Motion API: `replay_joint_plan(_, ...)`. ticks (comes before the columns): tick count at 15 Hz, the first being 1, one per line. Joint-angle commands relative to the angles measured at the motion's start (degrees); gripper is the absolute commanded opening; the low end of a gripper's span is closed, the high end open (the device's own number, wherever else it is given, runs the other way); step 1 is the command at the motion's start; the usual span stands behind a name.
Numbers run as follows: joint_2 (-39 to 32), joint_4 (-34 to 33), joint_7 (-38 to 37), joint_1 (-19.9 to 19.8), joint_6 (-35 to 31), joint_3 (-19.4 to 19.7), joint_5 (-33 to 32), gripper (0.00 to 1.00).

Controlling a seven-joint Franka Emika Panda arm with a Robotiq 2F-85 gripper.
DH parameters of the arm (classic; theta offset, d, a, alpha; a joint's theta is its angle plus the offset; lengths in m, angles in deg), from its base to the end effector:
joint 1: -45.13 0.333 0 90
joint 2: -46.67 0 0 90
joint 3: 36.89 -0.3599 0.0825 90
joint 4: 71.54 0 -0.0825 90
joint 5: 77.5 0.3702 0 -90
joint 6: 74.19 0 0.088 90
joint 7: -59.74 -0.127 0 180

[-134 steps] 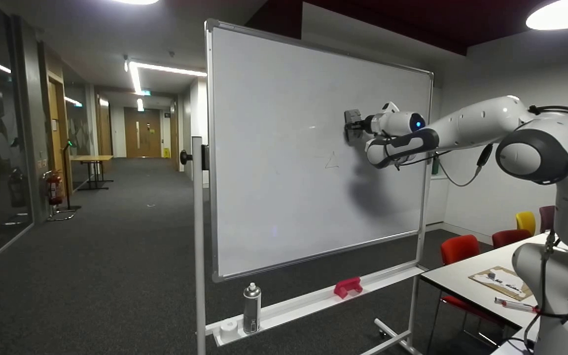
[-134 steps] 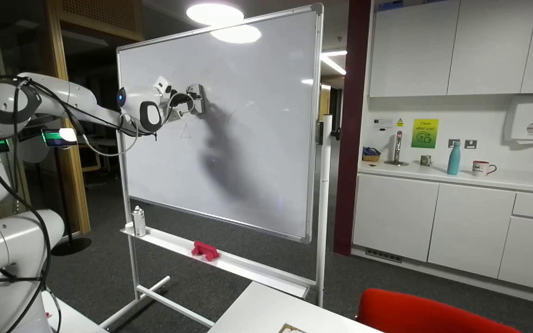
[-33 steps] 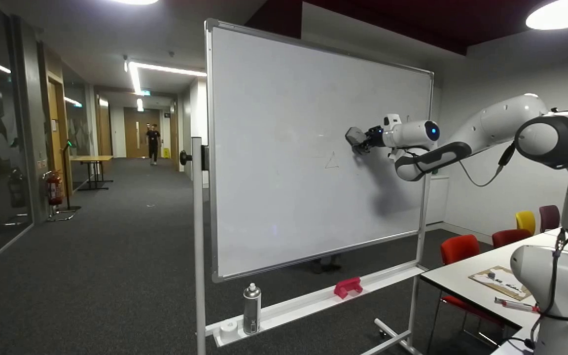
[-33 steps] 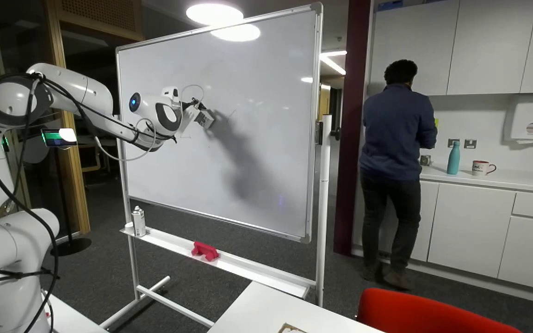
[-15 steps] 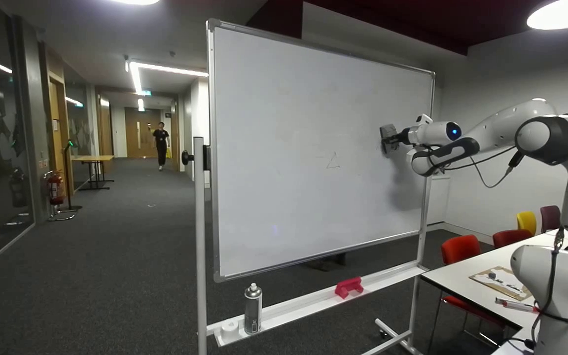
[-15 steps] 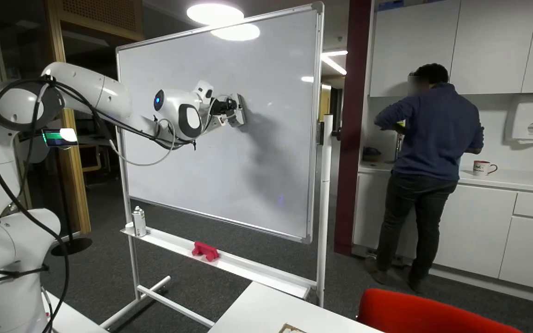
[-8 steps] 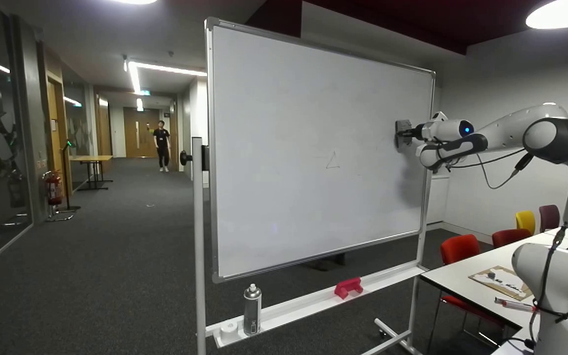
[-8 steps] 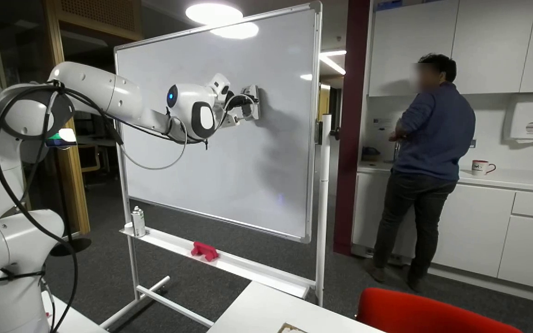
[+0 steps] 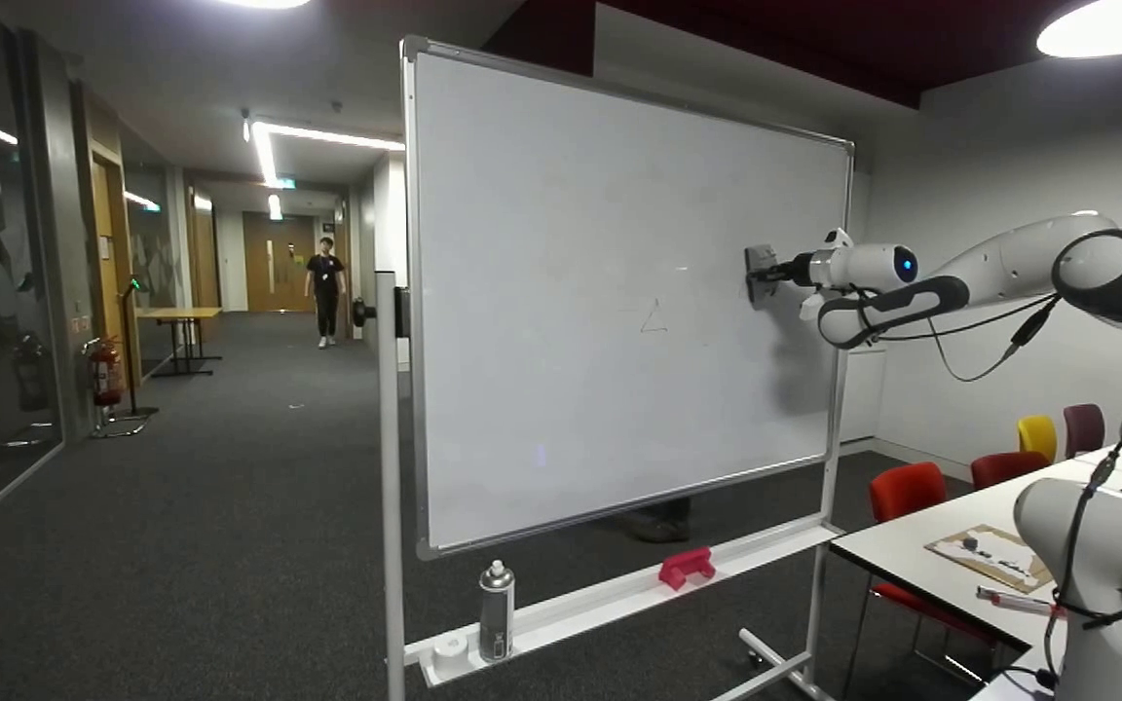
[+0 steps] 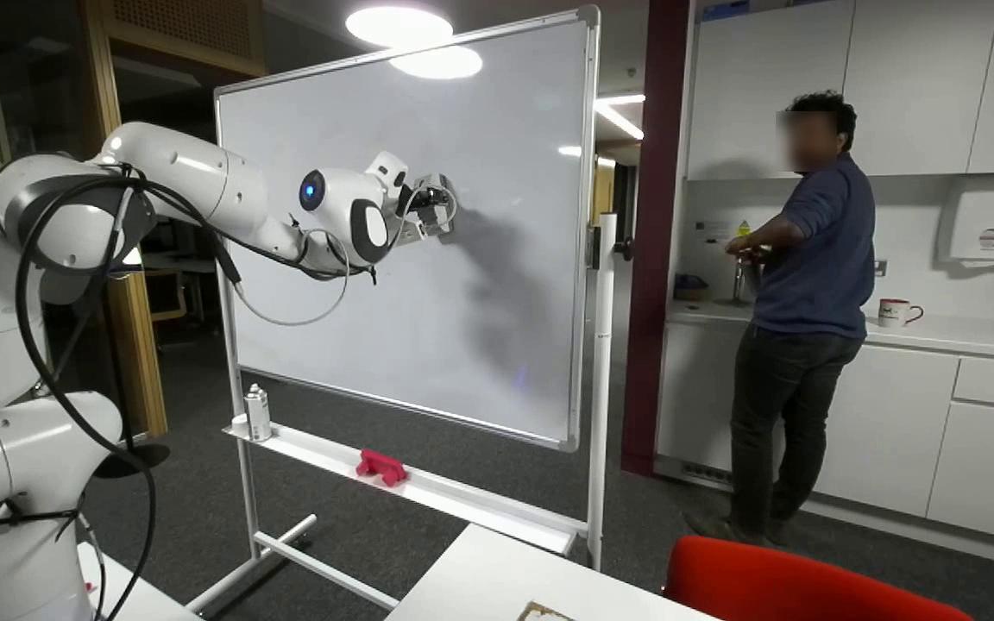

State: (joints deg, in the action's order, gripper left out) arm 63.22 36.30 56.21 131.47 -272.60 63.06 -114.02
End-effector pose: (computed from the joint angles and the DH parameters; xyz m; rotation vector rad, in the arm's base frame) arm 0.5729 -0.1748 0.7001 2.1229 0.2318 2.0253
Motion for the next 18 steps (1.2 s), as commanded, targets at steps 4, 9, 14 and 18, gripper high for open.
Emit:
replay_joint_plan(4,0.2,0.9,0.0,-1.0,0.0,-1.5,-0.7,0.6)
replay_joint_plan(9,-0.3,1.9,1.2,0.7,-0.1,0.5,-0.3,0.35)
replay_joint_plan(14,-1.7,4.9,4.7,3.6,-0.3,3.4,-0.5,0.35)
replay_joint_plan(18,-1.8,6.4,7.6,5.0,-0.6,4.7,-0.3,0.35)
